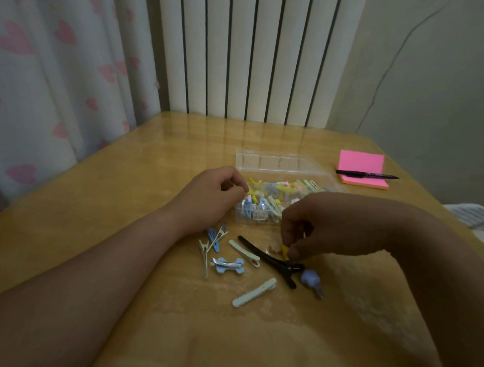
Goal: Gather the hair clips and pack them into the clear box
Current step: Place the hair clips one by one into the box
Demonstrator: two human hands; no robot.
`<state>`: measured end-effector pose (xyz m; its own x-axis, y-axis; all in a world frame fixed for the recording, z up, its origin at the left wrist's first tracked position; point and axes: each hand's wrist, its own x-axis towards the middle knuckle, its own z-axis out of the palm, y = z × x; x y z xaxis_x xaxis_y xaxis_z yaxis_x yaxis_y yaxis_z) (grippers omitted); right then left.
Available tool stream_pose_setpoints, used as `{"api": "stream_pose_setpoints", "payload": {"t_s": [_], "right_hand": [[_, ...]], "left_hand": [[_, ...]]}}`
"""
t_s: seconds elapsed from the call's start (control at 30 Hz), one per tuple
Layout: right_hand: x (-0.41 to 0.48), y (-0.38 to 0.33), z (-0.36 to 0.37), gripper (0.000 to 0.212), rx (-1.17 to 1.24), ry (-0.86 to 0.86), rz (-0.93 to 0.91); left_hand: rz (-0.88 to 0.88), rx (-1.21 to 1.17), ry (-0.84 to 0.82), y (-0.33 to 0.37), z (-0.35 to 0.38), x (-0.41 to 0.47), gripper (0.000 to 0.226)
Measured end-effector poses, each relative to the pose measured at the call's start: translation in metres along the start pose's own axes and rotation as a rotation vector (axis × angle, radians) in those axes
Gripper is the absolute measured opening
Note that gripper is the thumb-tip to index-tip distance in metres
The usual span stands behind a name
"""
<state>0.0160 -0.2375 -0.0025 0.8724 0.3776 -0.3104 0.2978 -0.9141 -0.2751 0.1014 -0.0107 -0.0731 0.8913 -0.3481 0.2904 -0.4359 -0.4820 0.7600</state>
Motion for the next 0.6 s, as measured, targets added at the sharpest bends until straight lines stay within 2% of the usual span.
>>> {"api": "stream_pose_setpoints", "payload": {"t_s": [0.6], "right_hand": [[-0.0004,0.0054,-0.0025,0.018,0.178,-0.020,-0.014]], "left_hand": [[0.010,0.007,0.000,-0.0005,0.0002,0.0001,0.011]]}}
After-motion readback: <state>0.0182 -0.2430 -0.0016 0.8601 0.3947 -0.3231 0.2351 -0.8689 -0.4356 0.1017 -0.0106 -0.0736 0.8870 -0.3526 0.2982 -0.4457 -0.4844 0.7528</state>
